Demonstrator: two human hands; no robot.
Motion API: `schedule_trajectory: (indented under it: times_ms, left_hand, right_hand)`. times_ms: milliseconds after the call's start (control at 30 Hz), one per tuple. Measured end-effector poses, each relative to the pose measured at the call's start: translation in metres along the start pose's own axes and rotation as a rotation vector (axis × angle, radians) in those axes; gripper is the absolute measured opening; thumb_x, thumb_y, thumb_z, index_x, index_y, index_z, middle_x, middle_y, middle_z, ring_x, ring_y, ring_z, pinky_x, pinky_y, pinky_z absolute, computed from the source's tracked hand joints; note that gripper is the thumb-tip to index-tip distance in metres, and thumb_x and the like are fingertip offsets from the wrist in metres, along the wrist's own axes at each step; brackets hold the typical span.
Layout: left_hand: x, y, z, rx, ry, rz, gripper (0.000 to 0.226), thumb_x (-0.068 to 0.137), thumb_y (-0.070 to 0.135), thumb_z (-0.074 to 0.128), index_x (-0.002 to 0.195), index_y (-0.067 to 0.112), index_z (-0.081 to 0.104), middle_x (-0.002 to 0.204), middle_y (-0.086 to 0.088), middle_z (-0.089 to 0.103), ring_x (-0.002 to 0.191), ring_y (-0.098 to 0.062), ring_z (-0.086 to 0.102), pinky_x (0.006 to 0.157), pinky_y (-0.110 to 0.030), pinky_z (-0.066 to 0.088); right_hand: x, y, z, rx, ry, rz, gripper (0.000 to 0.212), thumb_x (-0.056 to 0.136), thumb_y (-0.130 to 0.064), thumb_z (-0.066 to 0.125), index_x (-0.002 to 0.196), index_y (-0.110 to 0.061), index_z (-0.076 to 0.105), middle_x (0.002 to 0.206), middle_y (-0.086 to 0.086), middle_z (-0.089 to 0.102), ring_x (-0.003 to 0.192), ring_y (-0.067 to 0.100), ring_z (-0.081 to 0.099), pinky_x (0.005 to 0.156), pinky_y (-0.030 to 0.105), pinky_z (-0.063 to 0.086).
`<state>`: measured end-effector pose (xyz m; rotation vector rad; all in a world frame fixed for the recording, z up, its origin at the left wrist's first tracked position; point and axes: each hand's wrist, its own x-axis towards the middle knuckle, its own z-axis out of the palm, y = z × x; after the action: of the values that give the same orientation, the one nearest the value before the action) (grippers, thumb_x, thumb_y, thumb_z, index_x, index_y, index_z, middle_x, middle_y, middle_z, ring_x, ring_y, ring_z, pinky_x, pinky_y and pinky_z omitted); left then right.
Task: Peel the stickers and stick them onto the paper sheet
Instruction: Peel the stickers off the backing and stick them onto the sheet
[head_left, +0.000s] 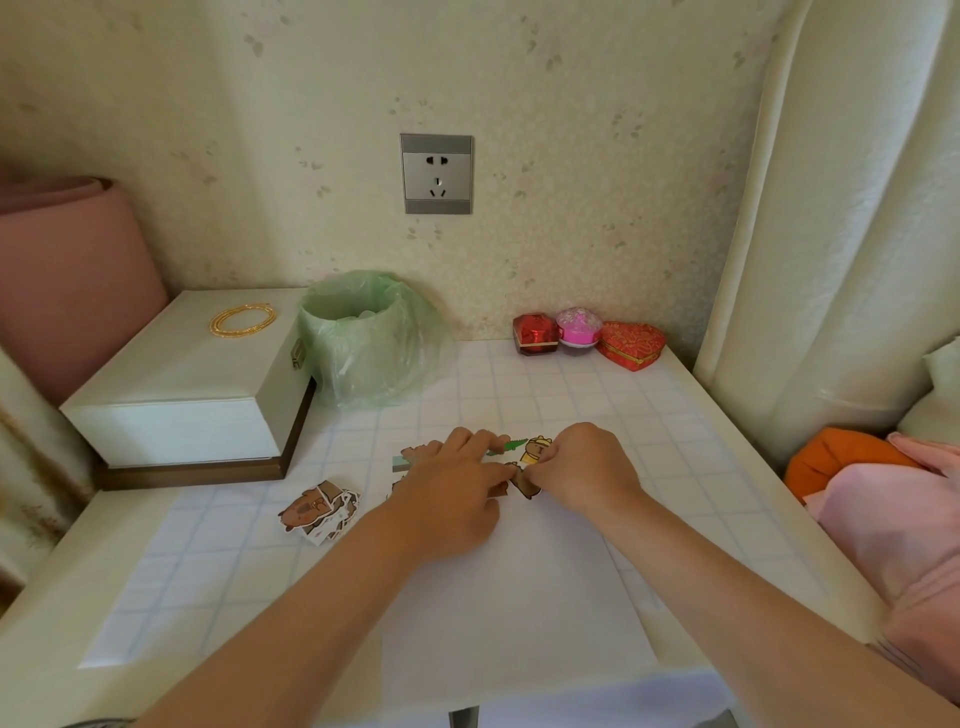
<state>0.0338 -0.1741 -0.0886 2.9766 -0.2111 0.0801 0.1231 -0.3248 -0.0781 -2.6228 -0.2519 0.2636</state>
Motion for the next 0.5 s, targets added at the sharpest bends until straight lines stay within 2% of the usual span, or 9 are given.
schedule_trajectory:
  times_ms: [133, 233, 300, 367, 433, 500]
  left_hand:
    - [0.001, 0.003, 0.002, -0.036, -0.001, 0.041, 0.045, 0.091, 0.016, 0.046, 0.134, 0.022, 0.057, 0.142, 0.010, 0.048, 0.130, -0.017, 0.040, 0.102, -0.031, 0.036]
    - [-0.002, 0.001, 0.004, -0.045, -0.011, 0.046, 0.051, 0.090, 0.025, 0.042, 0.140, 0.026, 0.052, 0.143, 0.009, 0.048, 0.133, -0.016, 0.039, 0.107, -0.032, 0.036]
    - [-0.004, 0.002, 0.005, -0.051, -0.006, 0.056, 0.055, 0.085, 0.033, 0.037, 0.139, 0.035, 0.050, 0.139, 0.009, 0.050, 0.129, -0.017, 0.041, 0.102, -0.035, 0.039]
    - [-0.006, 0.004, 0.006, -0.049, 0.008, 0.071, 0.052, 0.084, 0.035, 0.036, 0.134, 0.043, 0.049, 0.134, 0.009, 0.051, 0.125, -0.017, 0.043, 0.096, -0.034, 0.041]
    - [-0.006, 0.004, 0.006, -0.033, 0.011, 0.083, 0.049, 0.086, 0.036, 0.037, 0.134, 0.045, 0.047, 0.133, 0.009, 0.049, 0.123, -0.018, 0.042, 0.093, -0.031, 0.039]
    - [-0.006, 0.004, 0.005, -0.010, 0.001, 0.094, 0.048, 0.090, 0.038, 0.038, 0.137, 0.044, 0.045, 0.137, 0.008, 0.047, 0.125, -0.021, 0.040, 0.092, -0.030, 0.039]
  right_hand:
    - [-0.004, -0.002, -0.005, -0.175, 0.063, -0.059, 0.022, 0.075, -0.042, 0.074, 0.084, -0.023, 0.074, 0.077, -0.004, 0.069, 0.071, 0.017, 0.066, 0.054, 0.023, 0.044]
    - [-0.006, 0.000, -0.008, -0.268, 0.110, -0.089, 0.033, 0.074, -0.056, 0.074, 0.086, -0.024, 0.071, 0.078, -0.005, 0.068, 0.071, 0.016, 0.064, 0.053, 0.023, 0.042]
    - [-0.006, 0.004, -0.012, -0.248, 0.105, -0.094, 0.038, 0.077, -0.060, 0.070, 0.086, -0.023, 0.072, 0.077, -0.004, 0.068, 0.071, 0.017, 0.064, 0.055, 0.025, 0.045]
    - [-0.004, 0.012, -0.019, -0.171, 0.066, -0.087, 0.040, 0.086, -0.058, 0.062, 0.087, -0.021, 0.075, 0.078, -0.001, 0.071, 0.074, 0.019, 0.066, 0.060, 0.029, 0.051]
    - [-0.004, 0.020, -0.026, -0.138, 0.032, -0.102, 0.031, 0.094, -0.048, 0.058, 0.096, -0.022, 0.075, 0.093, -0.002, 0.073, 0.086, 0.019, 0.067, 0.073, 0.035, 0.056]
    - [-0.006, 0.027, -0.030, -0.136, 0.032, -0.150, 0.022, 0.097, -0.035, 0.054, 0.108, -0.029, 0.072, 0.109, -0.006, 0.071, 0.096, 0.017, 0.065, 0.079, 0.033, 0.056]
